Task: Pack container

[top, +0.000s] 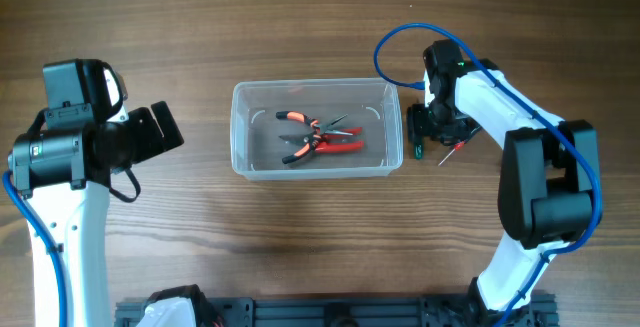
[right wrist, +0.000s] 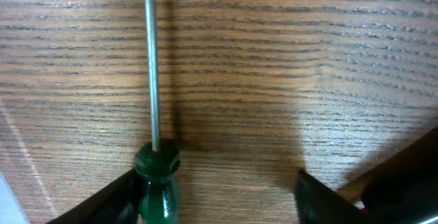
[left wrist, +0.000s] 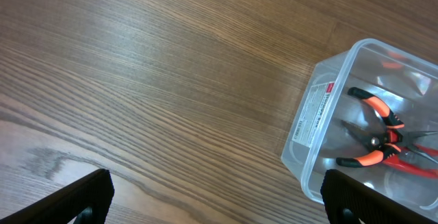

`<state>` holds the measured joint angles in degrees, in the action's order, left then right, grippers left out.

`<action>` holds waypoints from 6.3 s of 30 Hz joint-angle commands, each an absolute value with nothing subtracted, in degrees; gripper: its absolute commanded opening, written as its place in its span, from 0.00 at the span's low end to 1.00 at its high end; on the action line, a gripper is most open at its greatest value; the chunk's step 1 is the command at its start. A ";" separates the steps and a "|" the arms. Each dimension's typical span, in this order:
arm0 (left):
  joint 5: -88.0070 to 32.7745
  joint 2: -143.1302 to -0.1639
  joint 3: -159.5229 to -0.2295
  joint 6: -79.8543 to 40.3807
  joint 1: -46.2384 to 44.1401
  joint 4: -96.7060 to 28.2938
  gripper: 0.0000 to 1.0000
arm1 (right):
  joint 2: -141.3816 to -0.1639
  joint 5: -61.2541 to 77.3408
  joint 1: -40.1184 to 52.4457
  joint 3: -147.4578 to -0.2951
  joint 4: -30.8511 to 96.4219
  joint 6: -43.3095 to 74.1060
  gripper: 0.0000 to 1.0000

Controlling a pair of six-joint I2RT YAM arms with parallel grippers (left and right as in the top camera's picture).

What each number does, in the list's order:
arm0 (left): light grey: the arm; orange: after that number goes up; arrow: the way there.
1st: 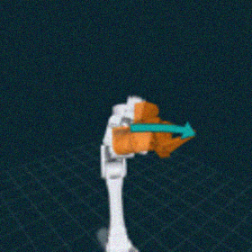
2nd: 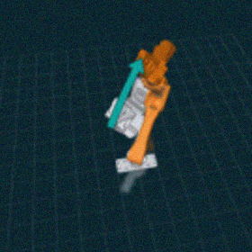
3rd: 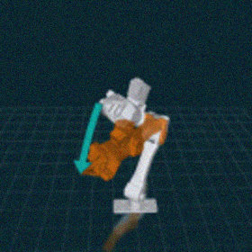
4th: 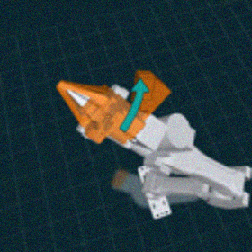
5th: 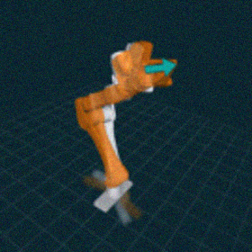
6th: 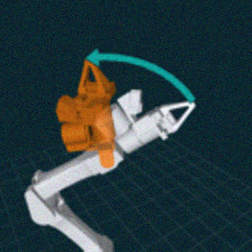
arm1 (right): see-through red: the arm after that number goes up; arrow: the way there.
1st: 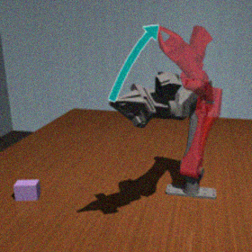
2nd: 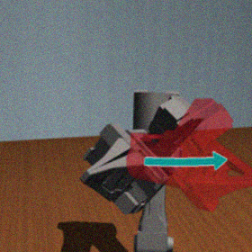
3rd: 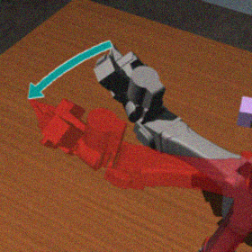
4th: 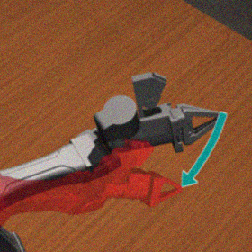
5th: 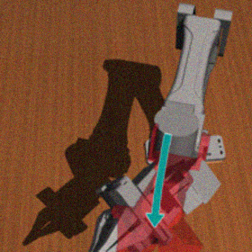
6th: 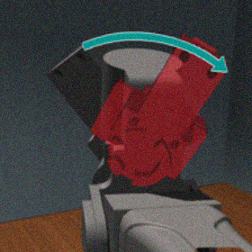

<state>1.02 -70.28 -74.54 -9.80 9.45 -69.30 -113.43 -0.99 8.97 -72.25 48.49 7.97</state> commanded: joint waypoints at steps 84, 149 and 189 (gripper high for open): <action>0.93 -70.50 -75.00 -10.76 9.76 -69.67 1.00 | -114.85 11.97 34.87 -83.15 50.09 -41.76 0.24; 0.93 -70.52 -75.00 -10.79 9.76 -69.69 1.00 | -107.90 6.48 -8.32 -67.99 44.18 38.98 0.94; 0.93 -70.52 -75.00 -10.79 9.76 -69.67 1.00 | -114.87 5.58 -8.21 -67.96 44.18 42.17 0.10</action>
